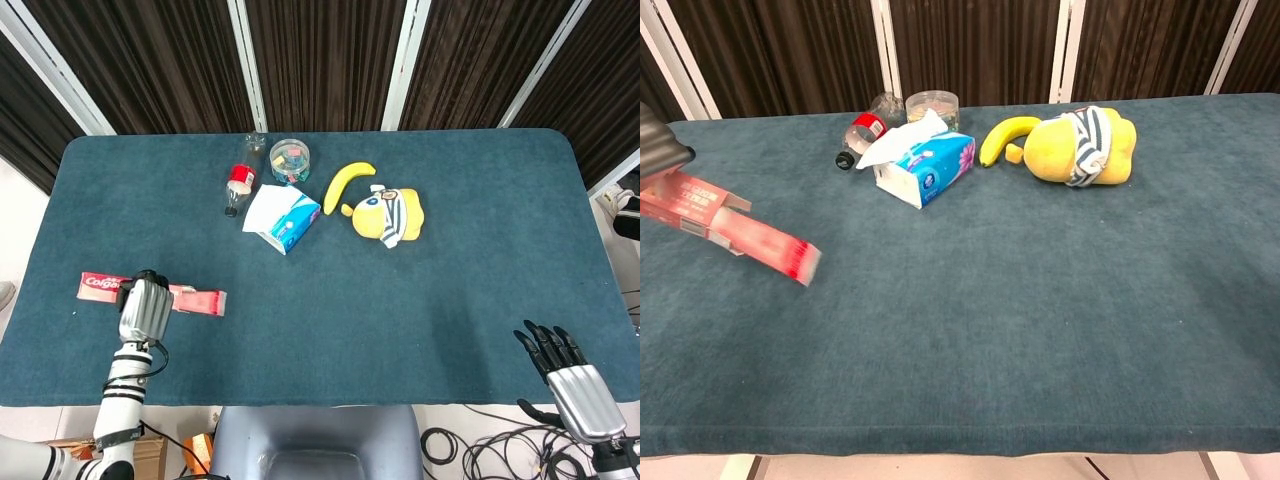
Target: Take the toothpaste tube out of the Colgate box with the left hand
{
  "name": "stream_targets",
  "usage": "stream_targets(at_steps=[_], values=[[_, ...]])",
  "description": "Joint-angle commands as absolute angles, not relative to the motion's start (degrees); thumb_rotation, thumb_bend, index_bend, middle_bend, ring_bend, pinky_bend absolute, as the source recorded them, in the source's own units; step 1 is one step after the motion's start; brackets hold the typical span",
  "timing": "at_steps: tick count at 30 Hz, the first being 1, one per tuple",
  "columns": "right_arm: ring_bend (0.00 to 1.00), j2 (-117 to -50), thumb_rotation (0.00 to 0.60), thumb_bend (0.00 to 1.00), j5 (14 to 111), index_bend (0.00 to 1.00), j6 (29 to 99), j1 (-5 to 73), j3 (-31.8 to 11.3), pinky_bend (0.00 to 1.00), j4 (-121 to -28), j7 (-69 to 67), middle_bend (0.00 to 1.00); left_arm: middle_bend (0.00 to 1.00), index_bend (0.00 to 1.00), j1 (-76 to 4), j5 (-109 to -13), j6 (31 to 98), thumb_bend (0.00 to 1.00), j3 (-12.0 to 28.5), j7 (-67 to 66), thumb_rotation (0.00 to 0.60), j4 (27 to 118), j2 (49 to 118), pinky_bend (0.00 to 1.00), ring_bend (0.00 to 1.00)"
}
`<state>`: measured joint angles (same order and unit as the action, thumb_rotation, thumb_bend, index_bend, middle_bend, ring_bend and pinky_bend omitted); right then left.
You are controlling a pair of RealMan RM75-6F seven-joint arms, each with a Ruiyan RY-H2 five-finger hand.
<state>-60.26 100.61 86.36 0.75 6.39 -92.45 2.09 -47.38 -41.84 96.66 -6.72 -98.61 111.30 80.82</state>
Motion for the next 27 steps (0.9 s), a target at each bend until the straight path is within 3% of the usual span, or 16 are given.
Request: stream_targets(at_steps=[1, 9, 15, 20, 27], values=[[0.05, -60.26, 0.6, 0.1, 100.69, 0.01, 86.47, 0.71, 6.41, 0.07, -92.39, 1.99, 0.0, 0.56, 0.49, -47.3, -43.25, 96.95, 0.43, -7.11, -98.98, 0.6, 111.89, 80.58, 0.95, 0.91], [0.05, -60.22, 0.6, 0.1, 100.77, 0.01, 86.65, 0.63, 6.45, 0.07, -92.29, 1.78, 0.0, 0.53, 0.47, -47.14, -54.3, 101.27, 0.42, -6.53, -96.88, 0.6, 106.31, 78.56, 0.94, 0.9], [0.05, -60.23, 0.6, 0.1, 100.68, 0.01, 86.26, 0.74, 6.49, 0.07, -92.47, 2.13, 0.0, 0.51, 0.47, -45.32, -62.86, 101.79, 0.41, -4.18, -85.04, 0.6, 99.43, 75.08, 0.94, 0.9], [0.05, -60.31, 0.6, 0.1, 100.47, 0.01, 85.96, 0.79, 6.46, 0.07, -92.6, 2.53, 0.0, 0.51, 0.47, -41.6, -58.66, 96.35, 0.41, -2.59, -73.96, 0.6, 108.27, 71.49, 0.94, 0.9], [0.05, -60.38, 0.6, 0.09, 100.24, 0.01, 85.14, 1.0, 6.54, 0.07, -92.9, 3.38, 0.0, 0.52, 0.48, -37.1, -60.31, 85.51, 0.41, -8.51, -62.34, 0.6, 110.6, 71.13, 0.94, 0.9]])
